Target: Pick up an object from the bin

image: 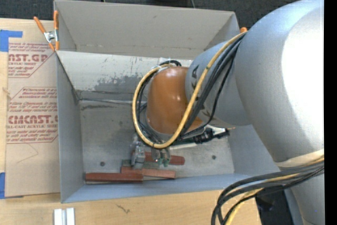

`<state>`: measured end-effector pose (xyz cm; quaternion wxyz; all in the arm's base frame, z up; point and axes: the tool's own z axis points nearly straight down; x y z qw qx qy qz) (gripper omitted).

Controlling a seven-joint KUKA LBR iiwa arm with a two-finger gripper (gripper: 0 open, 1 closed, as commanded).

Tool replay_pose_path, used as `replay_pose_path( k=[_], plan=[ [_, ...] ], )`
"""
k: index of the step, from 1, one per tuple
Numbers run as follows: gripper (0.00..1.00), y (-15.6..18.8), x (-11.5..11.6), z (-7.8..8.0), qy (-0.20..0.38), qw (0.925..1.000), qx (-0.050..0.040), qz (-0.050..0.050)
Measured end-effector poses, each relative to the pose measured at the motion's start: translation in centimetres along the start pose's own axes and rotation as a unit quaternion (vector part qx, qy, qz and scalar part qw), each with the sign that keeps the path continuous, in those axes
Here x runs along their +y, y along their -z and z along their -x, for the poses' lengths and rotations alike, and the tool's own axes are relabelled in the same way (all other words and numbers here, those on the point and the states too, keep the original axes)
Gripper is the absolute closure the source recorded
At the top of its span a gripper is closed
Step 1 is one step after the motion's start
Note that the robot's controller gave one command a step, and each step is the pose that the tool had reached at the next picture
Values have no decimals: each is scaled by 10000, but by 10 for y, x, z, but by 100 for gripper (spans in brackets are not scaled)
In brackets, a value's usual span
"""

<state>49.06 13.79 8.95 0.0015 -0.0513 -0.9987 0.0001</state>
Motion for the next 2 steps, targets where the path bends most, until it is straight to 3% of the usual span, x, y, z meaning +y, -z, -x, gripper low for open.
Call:
replay_pose_path(
  k=[2],
  plan=[
    [100, 44, 0, -1, 5, 10000, 5, 0]
  ],
)
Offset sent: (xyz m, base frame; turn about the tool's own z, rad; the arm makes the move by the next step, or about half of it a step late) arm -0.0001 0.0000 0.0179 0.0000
